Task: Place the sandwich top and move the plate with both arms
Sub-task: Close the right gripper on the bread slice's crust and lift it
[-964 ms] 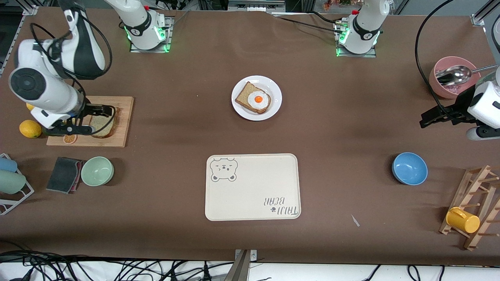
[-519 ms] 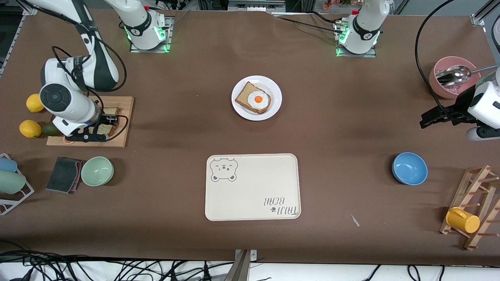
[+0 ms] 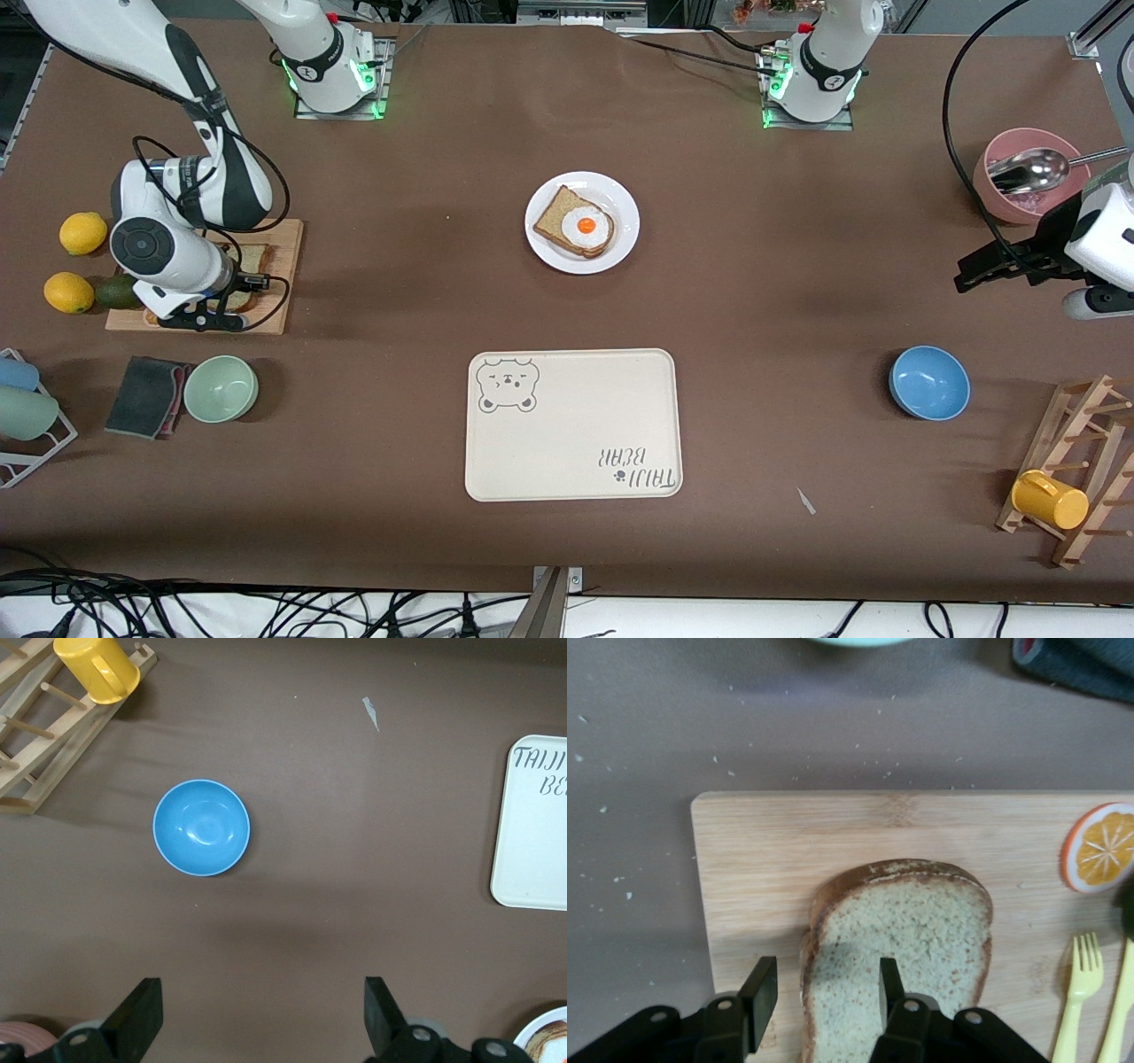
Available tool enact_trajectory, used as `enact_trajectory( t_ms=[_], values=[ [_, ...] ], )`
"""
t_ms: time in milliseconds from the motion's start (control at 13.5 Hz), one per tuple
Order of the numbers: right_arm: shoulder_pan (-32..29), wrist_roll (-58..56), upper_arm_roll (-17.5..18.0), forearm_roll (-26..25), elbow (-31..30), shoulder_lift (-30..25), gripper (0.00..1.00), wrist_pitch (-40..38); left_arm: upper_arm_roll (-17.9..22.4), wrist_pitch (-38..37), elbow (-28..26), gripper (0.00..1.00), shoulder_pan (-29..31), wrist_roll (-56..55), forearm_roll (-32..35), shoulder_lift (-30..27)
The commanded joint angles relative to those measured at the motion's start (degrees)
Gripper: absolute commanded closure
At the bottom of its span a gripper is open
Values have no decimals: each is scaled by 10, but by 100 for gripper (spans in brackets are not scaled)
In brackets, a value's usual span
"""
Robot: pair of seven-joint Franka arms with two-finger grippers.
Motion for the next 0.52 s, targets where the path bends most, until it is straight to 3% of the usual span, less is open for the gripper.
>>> enact_trajectory(
  t_ms=[0, 445],
  values=[
    [-3, 19, 1, -13, -3, 6, 46, 18, -1, -2, 7, 0, 4, -6, -15, -1],
    [-5, 25, -1, -25, -2, 26, 48, 41, -3, -6, 7, 0, 3, -17, -18, -3]
  ],
)
